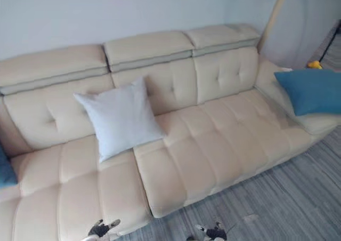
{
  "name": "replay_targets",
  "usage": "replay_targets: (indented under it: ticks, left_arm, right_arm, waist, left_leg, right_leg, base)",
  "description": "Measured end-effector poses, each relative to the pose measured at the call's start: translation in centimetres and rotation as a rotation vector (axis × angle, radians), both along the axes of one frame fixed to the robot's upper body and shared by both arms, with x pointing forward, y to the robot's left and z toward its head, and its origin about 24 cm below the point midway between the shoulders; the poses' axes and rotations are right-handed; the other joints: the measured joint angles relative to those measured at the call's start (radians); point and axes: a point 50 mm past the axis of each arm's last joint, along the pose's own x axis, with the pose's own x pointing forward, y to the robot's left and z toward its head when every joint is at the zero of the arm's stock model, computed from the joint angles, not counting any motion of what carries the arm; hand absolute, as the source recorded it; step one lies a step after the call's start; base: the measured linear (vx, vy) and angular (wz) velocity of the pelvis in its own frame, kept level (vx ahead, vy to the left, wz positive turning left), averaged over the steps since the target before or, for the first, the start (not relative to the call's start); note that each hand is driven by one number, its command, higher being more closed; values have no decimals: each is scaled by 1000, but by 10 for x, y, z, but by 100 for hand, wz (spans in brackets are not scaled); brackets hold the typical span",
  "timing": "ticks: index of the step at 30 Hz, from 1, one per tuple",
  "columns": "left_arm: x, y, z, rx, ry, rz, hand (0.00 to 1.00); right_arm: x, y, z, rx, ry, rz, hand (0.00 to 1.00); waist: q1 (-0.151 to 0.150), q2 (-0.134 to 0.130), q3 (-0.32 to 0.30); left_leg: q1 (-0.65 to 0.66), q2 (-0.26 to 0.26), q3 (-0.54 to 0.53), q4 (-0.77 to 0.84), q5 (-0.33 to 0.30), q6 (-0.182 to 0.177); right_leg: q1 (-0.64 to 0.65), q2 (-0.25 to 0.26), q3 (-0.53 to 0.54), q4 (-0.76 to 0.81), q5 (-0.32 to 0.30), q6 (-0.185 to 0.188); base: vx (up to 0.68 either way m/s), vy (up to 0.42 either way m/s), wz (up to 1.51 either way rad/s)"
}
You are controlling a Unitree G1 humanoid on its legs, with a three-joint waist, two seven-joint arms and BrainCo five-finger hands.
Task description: Pick up cushions and gather them together orderly.
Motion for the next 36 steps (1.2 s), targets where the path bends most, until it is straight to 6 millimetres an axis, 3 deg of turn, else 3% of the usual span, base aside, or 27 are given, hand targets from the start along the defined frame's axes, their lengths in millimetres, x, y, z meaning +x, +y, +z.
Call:
replay_targets:
  ticks: [1,2,3,5,6,8,10,11,12,13,14,16,17,18,19,20,21,22,23,24,25,26,28,30,33,35,36]
  left_arm:
    - [0,-2,0,-4,3,-6,0]
    - [0,-5,-1,-9,3,-16,0]
    - [7,-7,1,-13,-12,-35,0]
    - [16,-13,3,-22,-37,-72,0]
    - [19,-13,4,-23,-47,-78,0]
    - [21,-13,5,-22,-57,-76,0]
    - [19,-16,4,-38,-54,-61,0]
    - [19,-15,4,-35,-60,-56,0]
    - [22,-16,6,-37,-76,-56,0]
    - [25,-17,8,-35,-96,-54,0]
    - [25,-16,8,-34,-101,-49,0]
    - [22,-4,9,-7,-102,4,0]
    - [21,-1,11,-1,-115,40,0]
    - [21,-2,11,1,-118,41,0]
    - [24,-3,12,2,-130,43,0]
    - [21,-2,12,5,-122,46,0]
    - [18,-2,11,4,-112,53,0]
    - [9,0,8,6,-87,62,0]
    - [8,3,8,11,-85,64,0]
    - [9,8,9,24,-88,63,0]
    - [10,8,9,25,-89,58,0]
    - [12,5,9,23,-87,34,0]
    - [12,1,8,19,-80,6,0]
    - [13,-4,7,11,-74,-11,0]
    - [14,-7,7,16,-63,-48,0]
    - [15,-3,6,31,-53,-95,0]
    - [13,5,6,53,-39,-96,0]
  right_arm:
    - [10,-3,3,-13,-18,22,0]
    - [17,-5,5,-20,-32,30,0]
    - [14,-9,5,-29,-21,22,0]
    - [11,-18,5,-48,-13,4,0]
    - [5,-19,4,-47,3,1,0]
    - [-1,-20,3,-47,5,-19,0]
    - [-3,-22,5,-61,-2,-11,0]
    - [-3,-21,5,-65,-1,-2,0]
    - [0,-21,5,-65,-7,3,0]
    - [8,-18,6,-57,-16,8,0]
    - [12,-15,6,-46,-19,11,0]
    - [23,-3,7,-22,-41,34,0]
    - [31,2,8,-15,-58,53,0]
    - [31,2,8,-13,-59,53,0]
    - [29,2,7,-9,-51,38,0]
    - [30,2,8,-9,-55,37,0]
    - [29,1,8,-11,-56,35,0]
    - [22,5,6,-8,-50,33,0]
    - [17,5,5,-8,-42,32,0]
    - [12,7,4,-2,-32,27,0]
    - [9,8,3,-1,-26,24,0]
    - [1,7,1,-1,-4,18,0]
    - [-2,6,0,-2,4,16,0]
    - [6,-1,3,-25,-9,46,0]
    - [15,-8,6,-51,-20,70,0]
    - [18,-10,7,-56,-26,69,0]
    - [13,-9,5,-48,-7,65,0]
  waist:
    - [8,24,-2]
    - [14,29,6]
    - [12,18,8]
    - [-2,45,26]
    - [-3,42,31]
    - [-4,46,46]
    - [-5,60,59]
    - [-8,55,54]
    - [-5,48,53]
    - [6,36,62]
    - [23,29,69]
    - [58,5,86]
    - [71,-1,90]
    - [79,0,89]
    - [105,10,83]
    - [107,28,73]
    - [108,36,65]
    - [113,31,30]
    - [117,0,13]
    - [118,-36,12]
    - [118,-47,14]
    - [111,-54,14]
    - [99,-43,17]
    - [96,-10,30]
    - [80,27,51]
    - [66,10,58]
    - [53,-28,64]
  left_leg:
    - [-1,35,41,-2,2,3]
    - [15,41,73,-9,3,2]
    - [48,24,113,-20,2,1]
    - [85,18,139,19,1,0]
    - [79,35,140,104,1,0]
    - [12,112,102,388,5,5]
    - [-48,178,23,626,94,105]
    - [-77,179,-17,689,135,94]
    - [-85,146,-47,704,67,49]
    - [-93,67,-107,700,-32,24]
    - [-96,23,-143,690,-89,26]
    - [-114,-98,-219,619,-185,69]
    - [-151,-163,-293,561,-193,65]
    - [-167,-189,-332,524,-193,65]
    - [-184,-236,-470,391,-179,64]
    - [-181,-223,-534,302,-169,98]
    - [-180,-193,-520,285,-134,90]
    - [-175,-178,-442,264,-120,103]
    - [-164,-187,-403,239,-118,107]
    - [-128,-210,-354,198,-116,107]
    - [-110,-218,-339,186,-115,109]
    - [-61,-228,-321,176,-121,118]
    - [0,-227,-321,161,-129,120]
    - [83,-186,-321,89,-129,119]
    - [136,-106,-329,26,-128,118]
    - [157,-92,-354,8,-127,115]
    - [171,-110,-378,18,-127,114]
  right_leg:
    - [-28,23,-160,-9,41,-61]
    - [-31,10,-351,0,14,-115]
    - [-25,-12,-537,18,-31,-115]
    - [-14,-2,-472,39,-35,-85]
    - [-3,-1,-435,46,-49,-77]
    - [23,13,-386,72,-96,-86]
    - [45,45,-343,114,-140,-98]
    - [53,53,-311,130,-160,-108]
    - [42,51,-292,150,-162,-119]
    - [20,57,-250,154,-156,-131]
    - [14,65,-219,151,-150,-138]
    - [28,108,-85,123,-132,-156]
    - [36,126,-30,117,-135,-153]
    - [38,133,-5,118,-137,-149]
    - [25,165,59,132,-141,-145]
    - [18,202,102,157,-147,-137]
    - [8,222,117,177,-154,-133]
    - [-31,216,125,272,-198,-103]
    - [-73,193,107,356,-227,-59]
    - [-141,160,90,511,-282,24]
    - [-163,147,75,571,-291,47]
    - [-207,105,7,720,-291,106]
    - [-232,11,-135,853,-292,88]
    - [-233,-87,-298,834,-336,-11]
    - [-259,-102,-358,638,-325,-8]
    - [-284,-94,-282,444,-213,18]
    - [-268,-100,-210,358,-135,4]
  base:
    - [106,-99,-198]
    - [108,-143,-207]
    - [86,-154,-151]
    - [75,-90,-124]
    - [57,-43,-100]
    - [69,-87,-95]
    - [77,-83,-72]
    - [133,-73,-40]
    - [161,-75,-42]
    - [153,-50,-53]
    - [98,-43,-89]
    - [65,-22,-135]
    - [38,16,-132]
    - [-6,59,-167]
    - [-1,82,-181]
    - [8,94,-191]
    - [137,119,-169]
    - [180,103,-144]
    - [265,108,-161]
    - [197,59,-104]
    - [237,49,-80]
    - [287,17,-20]
    - [312,-10,0]
    - [314,-45,-10]
    - [323,-156,-8]
    - [439,-344,3]
    - [381,-328,15]
